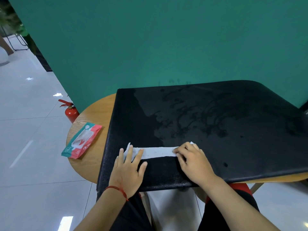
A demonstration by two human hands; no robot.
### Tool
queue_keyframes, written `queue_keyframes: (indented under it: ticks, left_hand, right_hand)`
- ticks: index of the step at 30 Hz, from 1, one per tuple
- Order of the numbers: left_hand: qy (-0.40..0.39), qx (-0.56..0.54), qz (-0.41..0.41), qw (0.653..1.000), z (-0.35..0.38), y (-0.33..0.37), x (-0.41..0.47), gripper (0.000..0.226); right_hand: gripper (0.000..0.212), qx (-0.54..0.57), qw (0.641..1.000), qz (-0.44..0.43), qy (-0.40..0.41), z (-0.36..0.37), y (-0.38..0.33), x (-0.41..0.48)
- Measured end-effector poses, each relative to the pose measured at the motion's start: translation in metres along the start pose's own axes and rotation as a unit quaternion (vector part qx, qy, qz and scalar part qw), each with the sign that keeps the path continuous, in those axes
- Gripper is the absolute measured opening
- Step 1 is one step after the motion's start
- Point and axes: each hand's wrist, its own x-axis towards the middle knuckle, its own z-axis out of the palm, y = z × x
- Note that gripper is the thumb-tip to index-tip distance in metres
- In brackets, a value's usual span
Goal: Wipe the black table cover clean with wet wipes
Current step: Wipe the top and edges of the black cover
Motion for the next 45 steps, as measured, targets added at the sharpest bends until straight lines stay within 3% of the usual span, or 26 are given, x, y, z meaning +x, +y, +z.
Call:
queue_keyframes:
  ticks: [5, 9, 11, 14, 17, 20, 22, 26, 31, 45]
  left_hand:
    - [-0.029, -0.027, -0.021, 0.999, -0.008, 0.0, -0.001, 0.078]
    - [0.06, -0.062, -0.029, 0.996, -0.02, 0.004, 0.003, 0.067]
    - [0.061, -0.068, -0.008, 0.996, -0.022, 0.009, 0.006, 0.068]
    - [0.048, -0.07, 0.044, 0.995, -0.018, 0.025, 0.004, 0.066]
    - [-0.004, -0.047, 0.018, 0.999, -0.014, 0.044, 0.0, 0.076]
    - [-0.053, -0.035, -0.001, 0.998, -0.008, 0.049, -0.005, 0.095]
    - [-0.058, -0.031, 0.003, 0.998, -0.008, 0.048, -0.003, 0.101]
    - [-0.077, -0.039, -0.005, 0.996, -0.01, 0.044, 0.016, 0.083]
    - [-0.102, -0.046, -0.008, 0.994, -0.016, 0.04, 0.052, 0.061]
    - [-0.066, -0.036, -0.03, 0.997, -0.017, 0.026, 0.153, 0.06]
  right_hand:
    - [0.018, 0.049, 0.998, 0.024, -0.005, -0.01, -0.002, 0.002]
    - [0.019, 0.067, 0.995, 0.058, 0.055, -0.024, 0.0, 0.009]
    - [0.021, 0.051, 0.992, 0.094, 0.072, -0.03, 0.006, 0.011]
    - [0.025, 0.041, 0.997, 0.054, 0.039, -0.027, -0.004, 0.011]
    - [0.029, -0.001, 0.999, -0.029, -0.023, -0.02, -0.025, 0.009]
    - [0.061, -0.079, 0.98, -0.007, -0.183, -0.011, -0.037, -0.007]
    - [0.071, -0.109, 0.966, 0.0, -0.236, -0.007, -0.037, -0.018]
    - [0.075, -0.106, 0.951, 0.035, -0.289, -0.01, -0.04, 0.001]
    - [0.073, -0.107, 0.943, 0.045, -0.311, -0.007, -0.035, 0.035]
    - [0.068, -0.117, 0.943, 0.06, -0.305, 0.017, -0.021, 0.137]
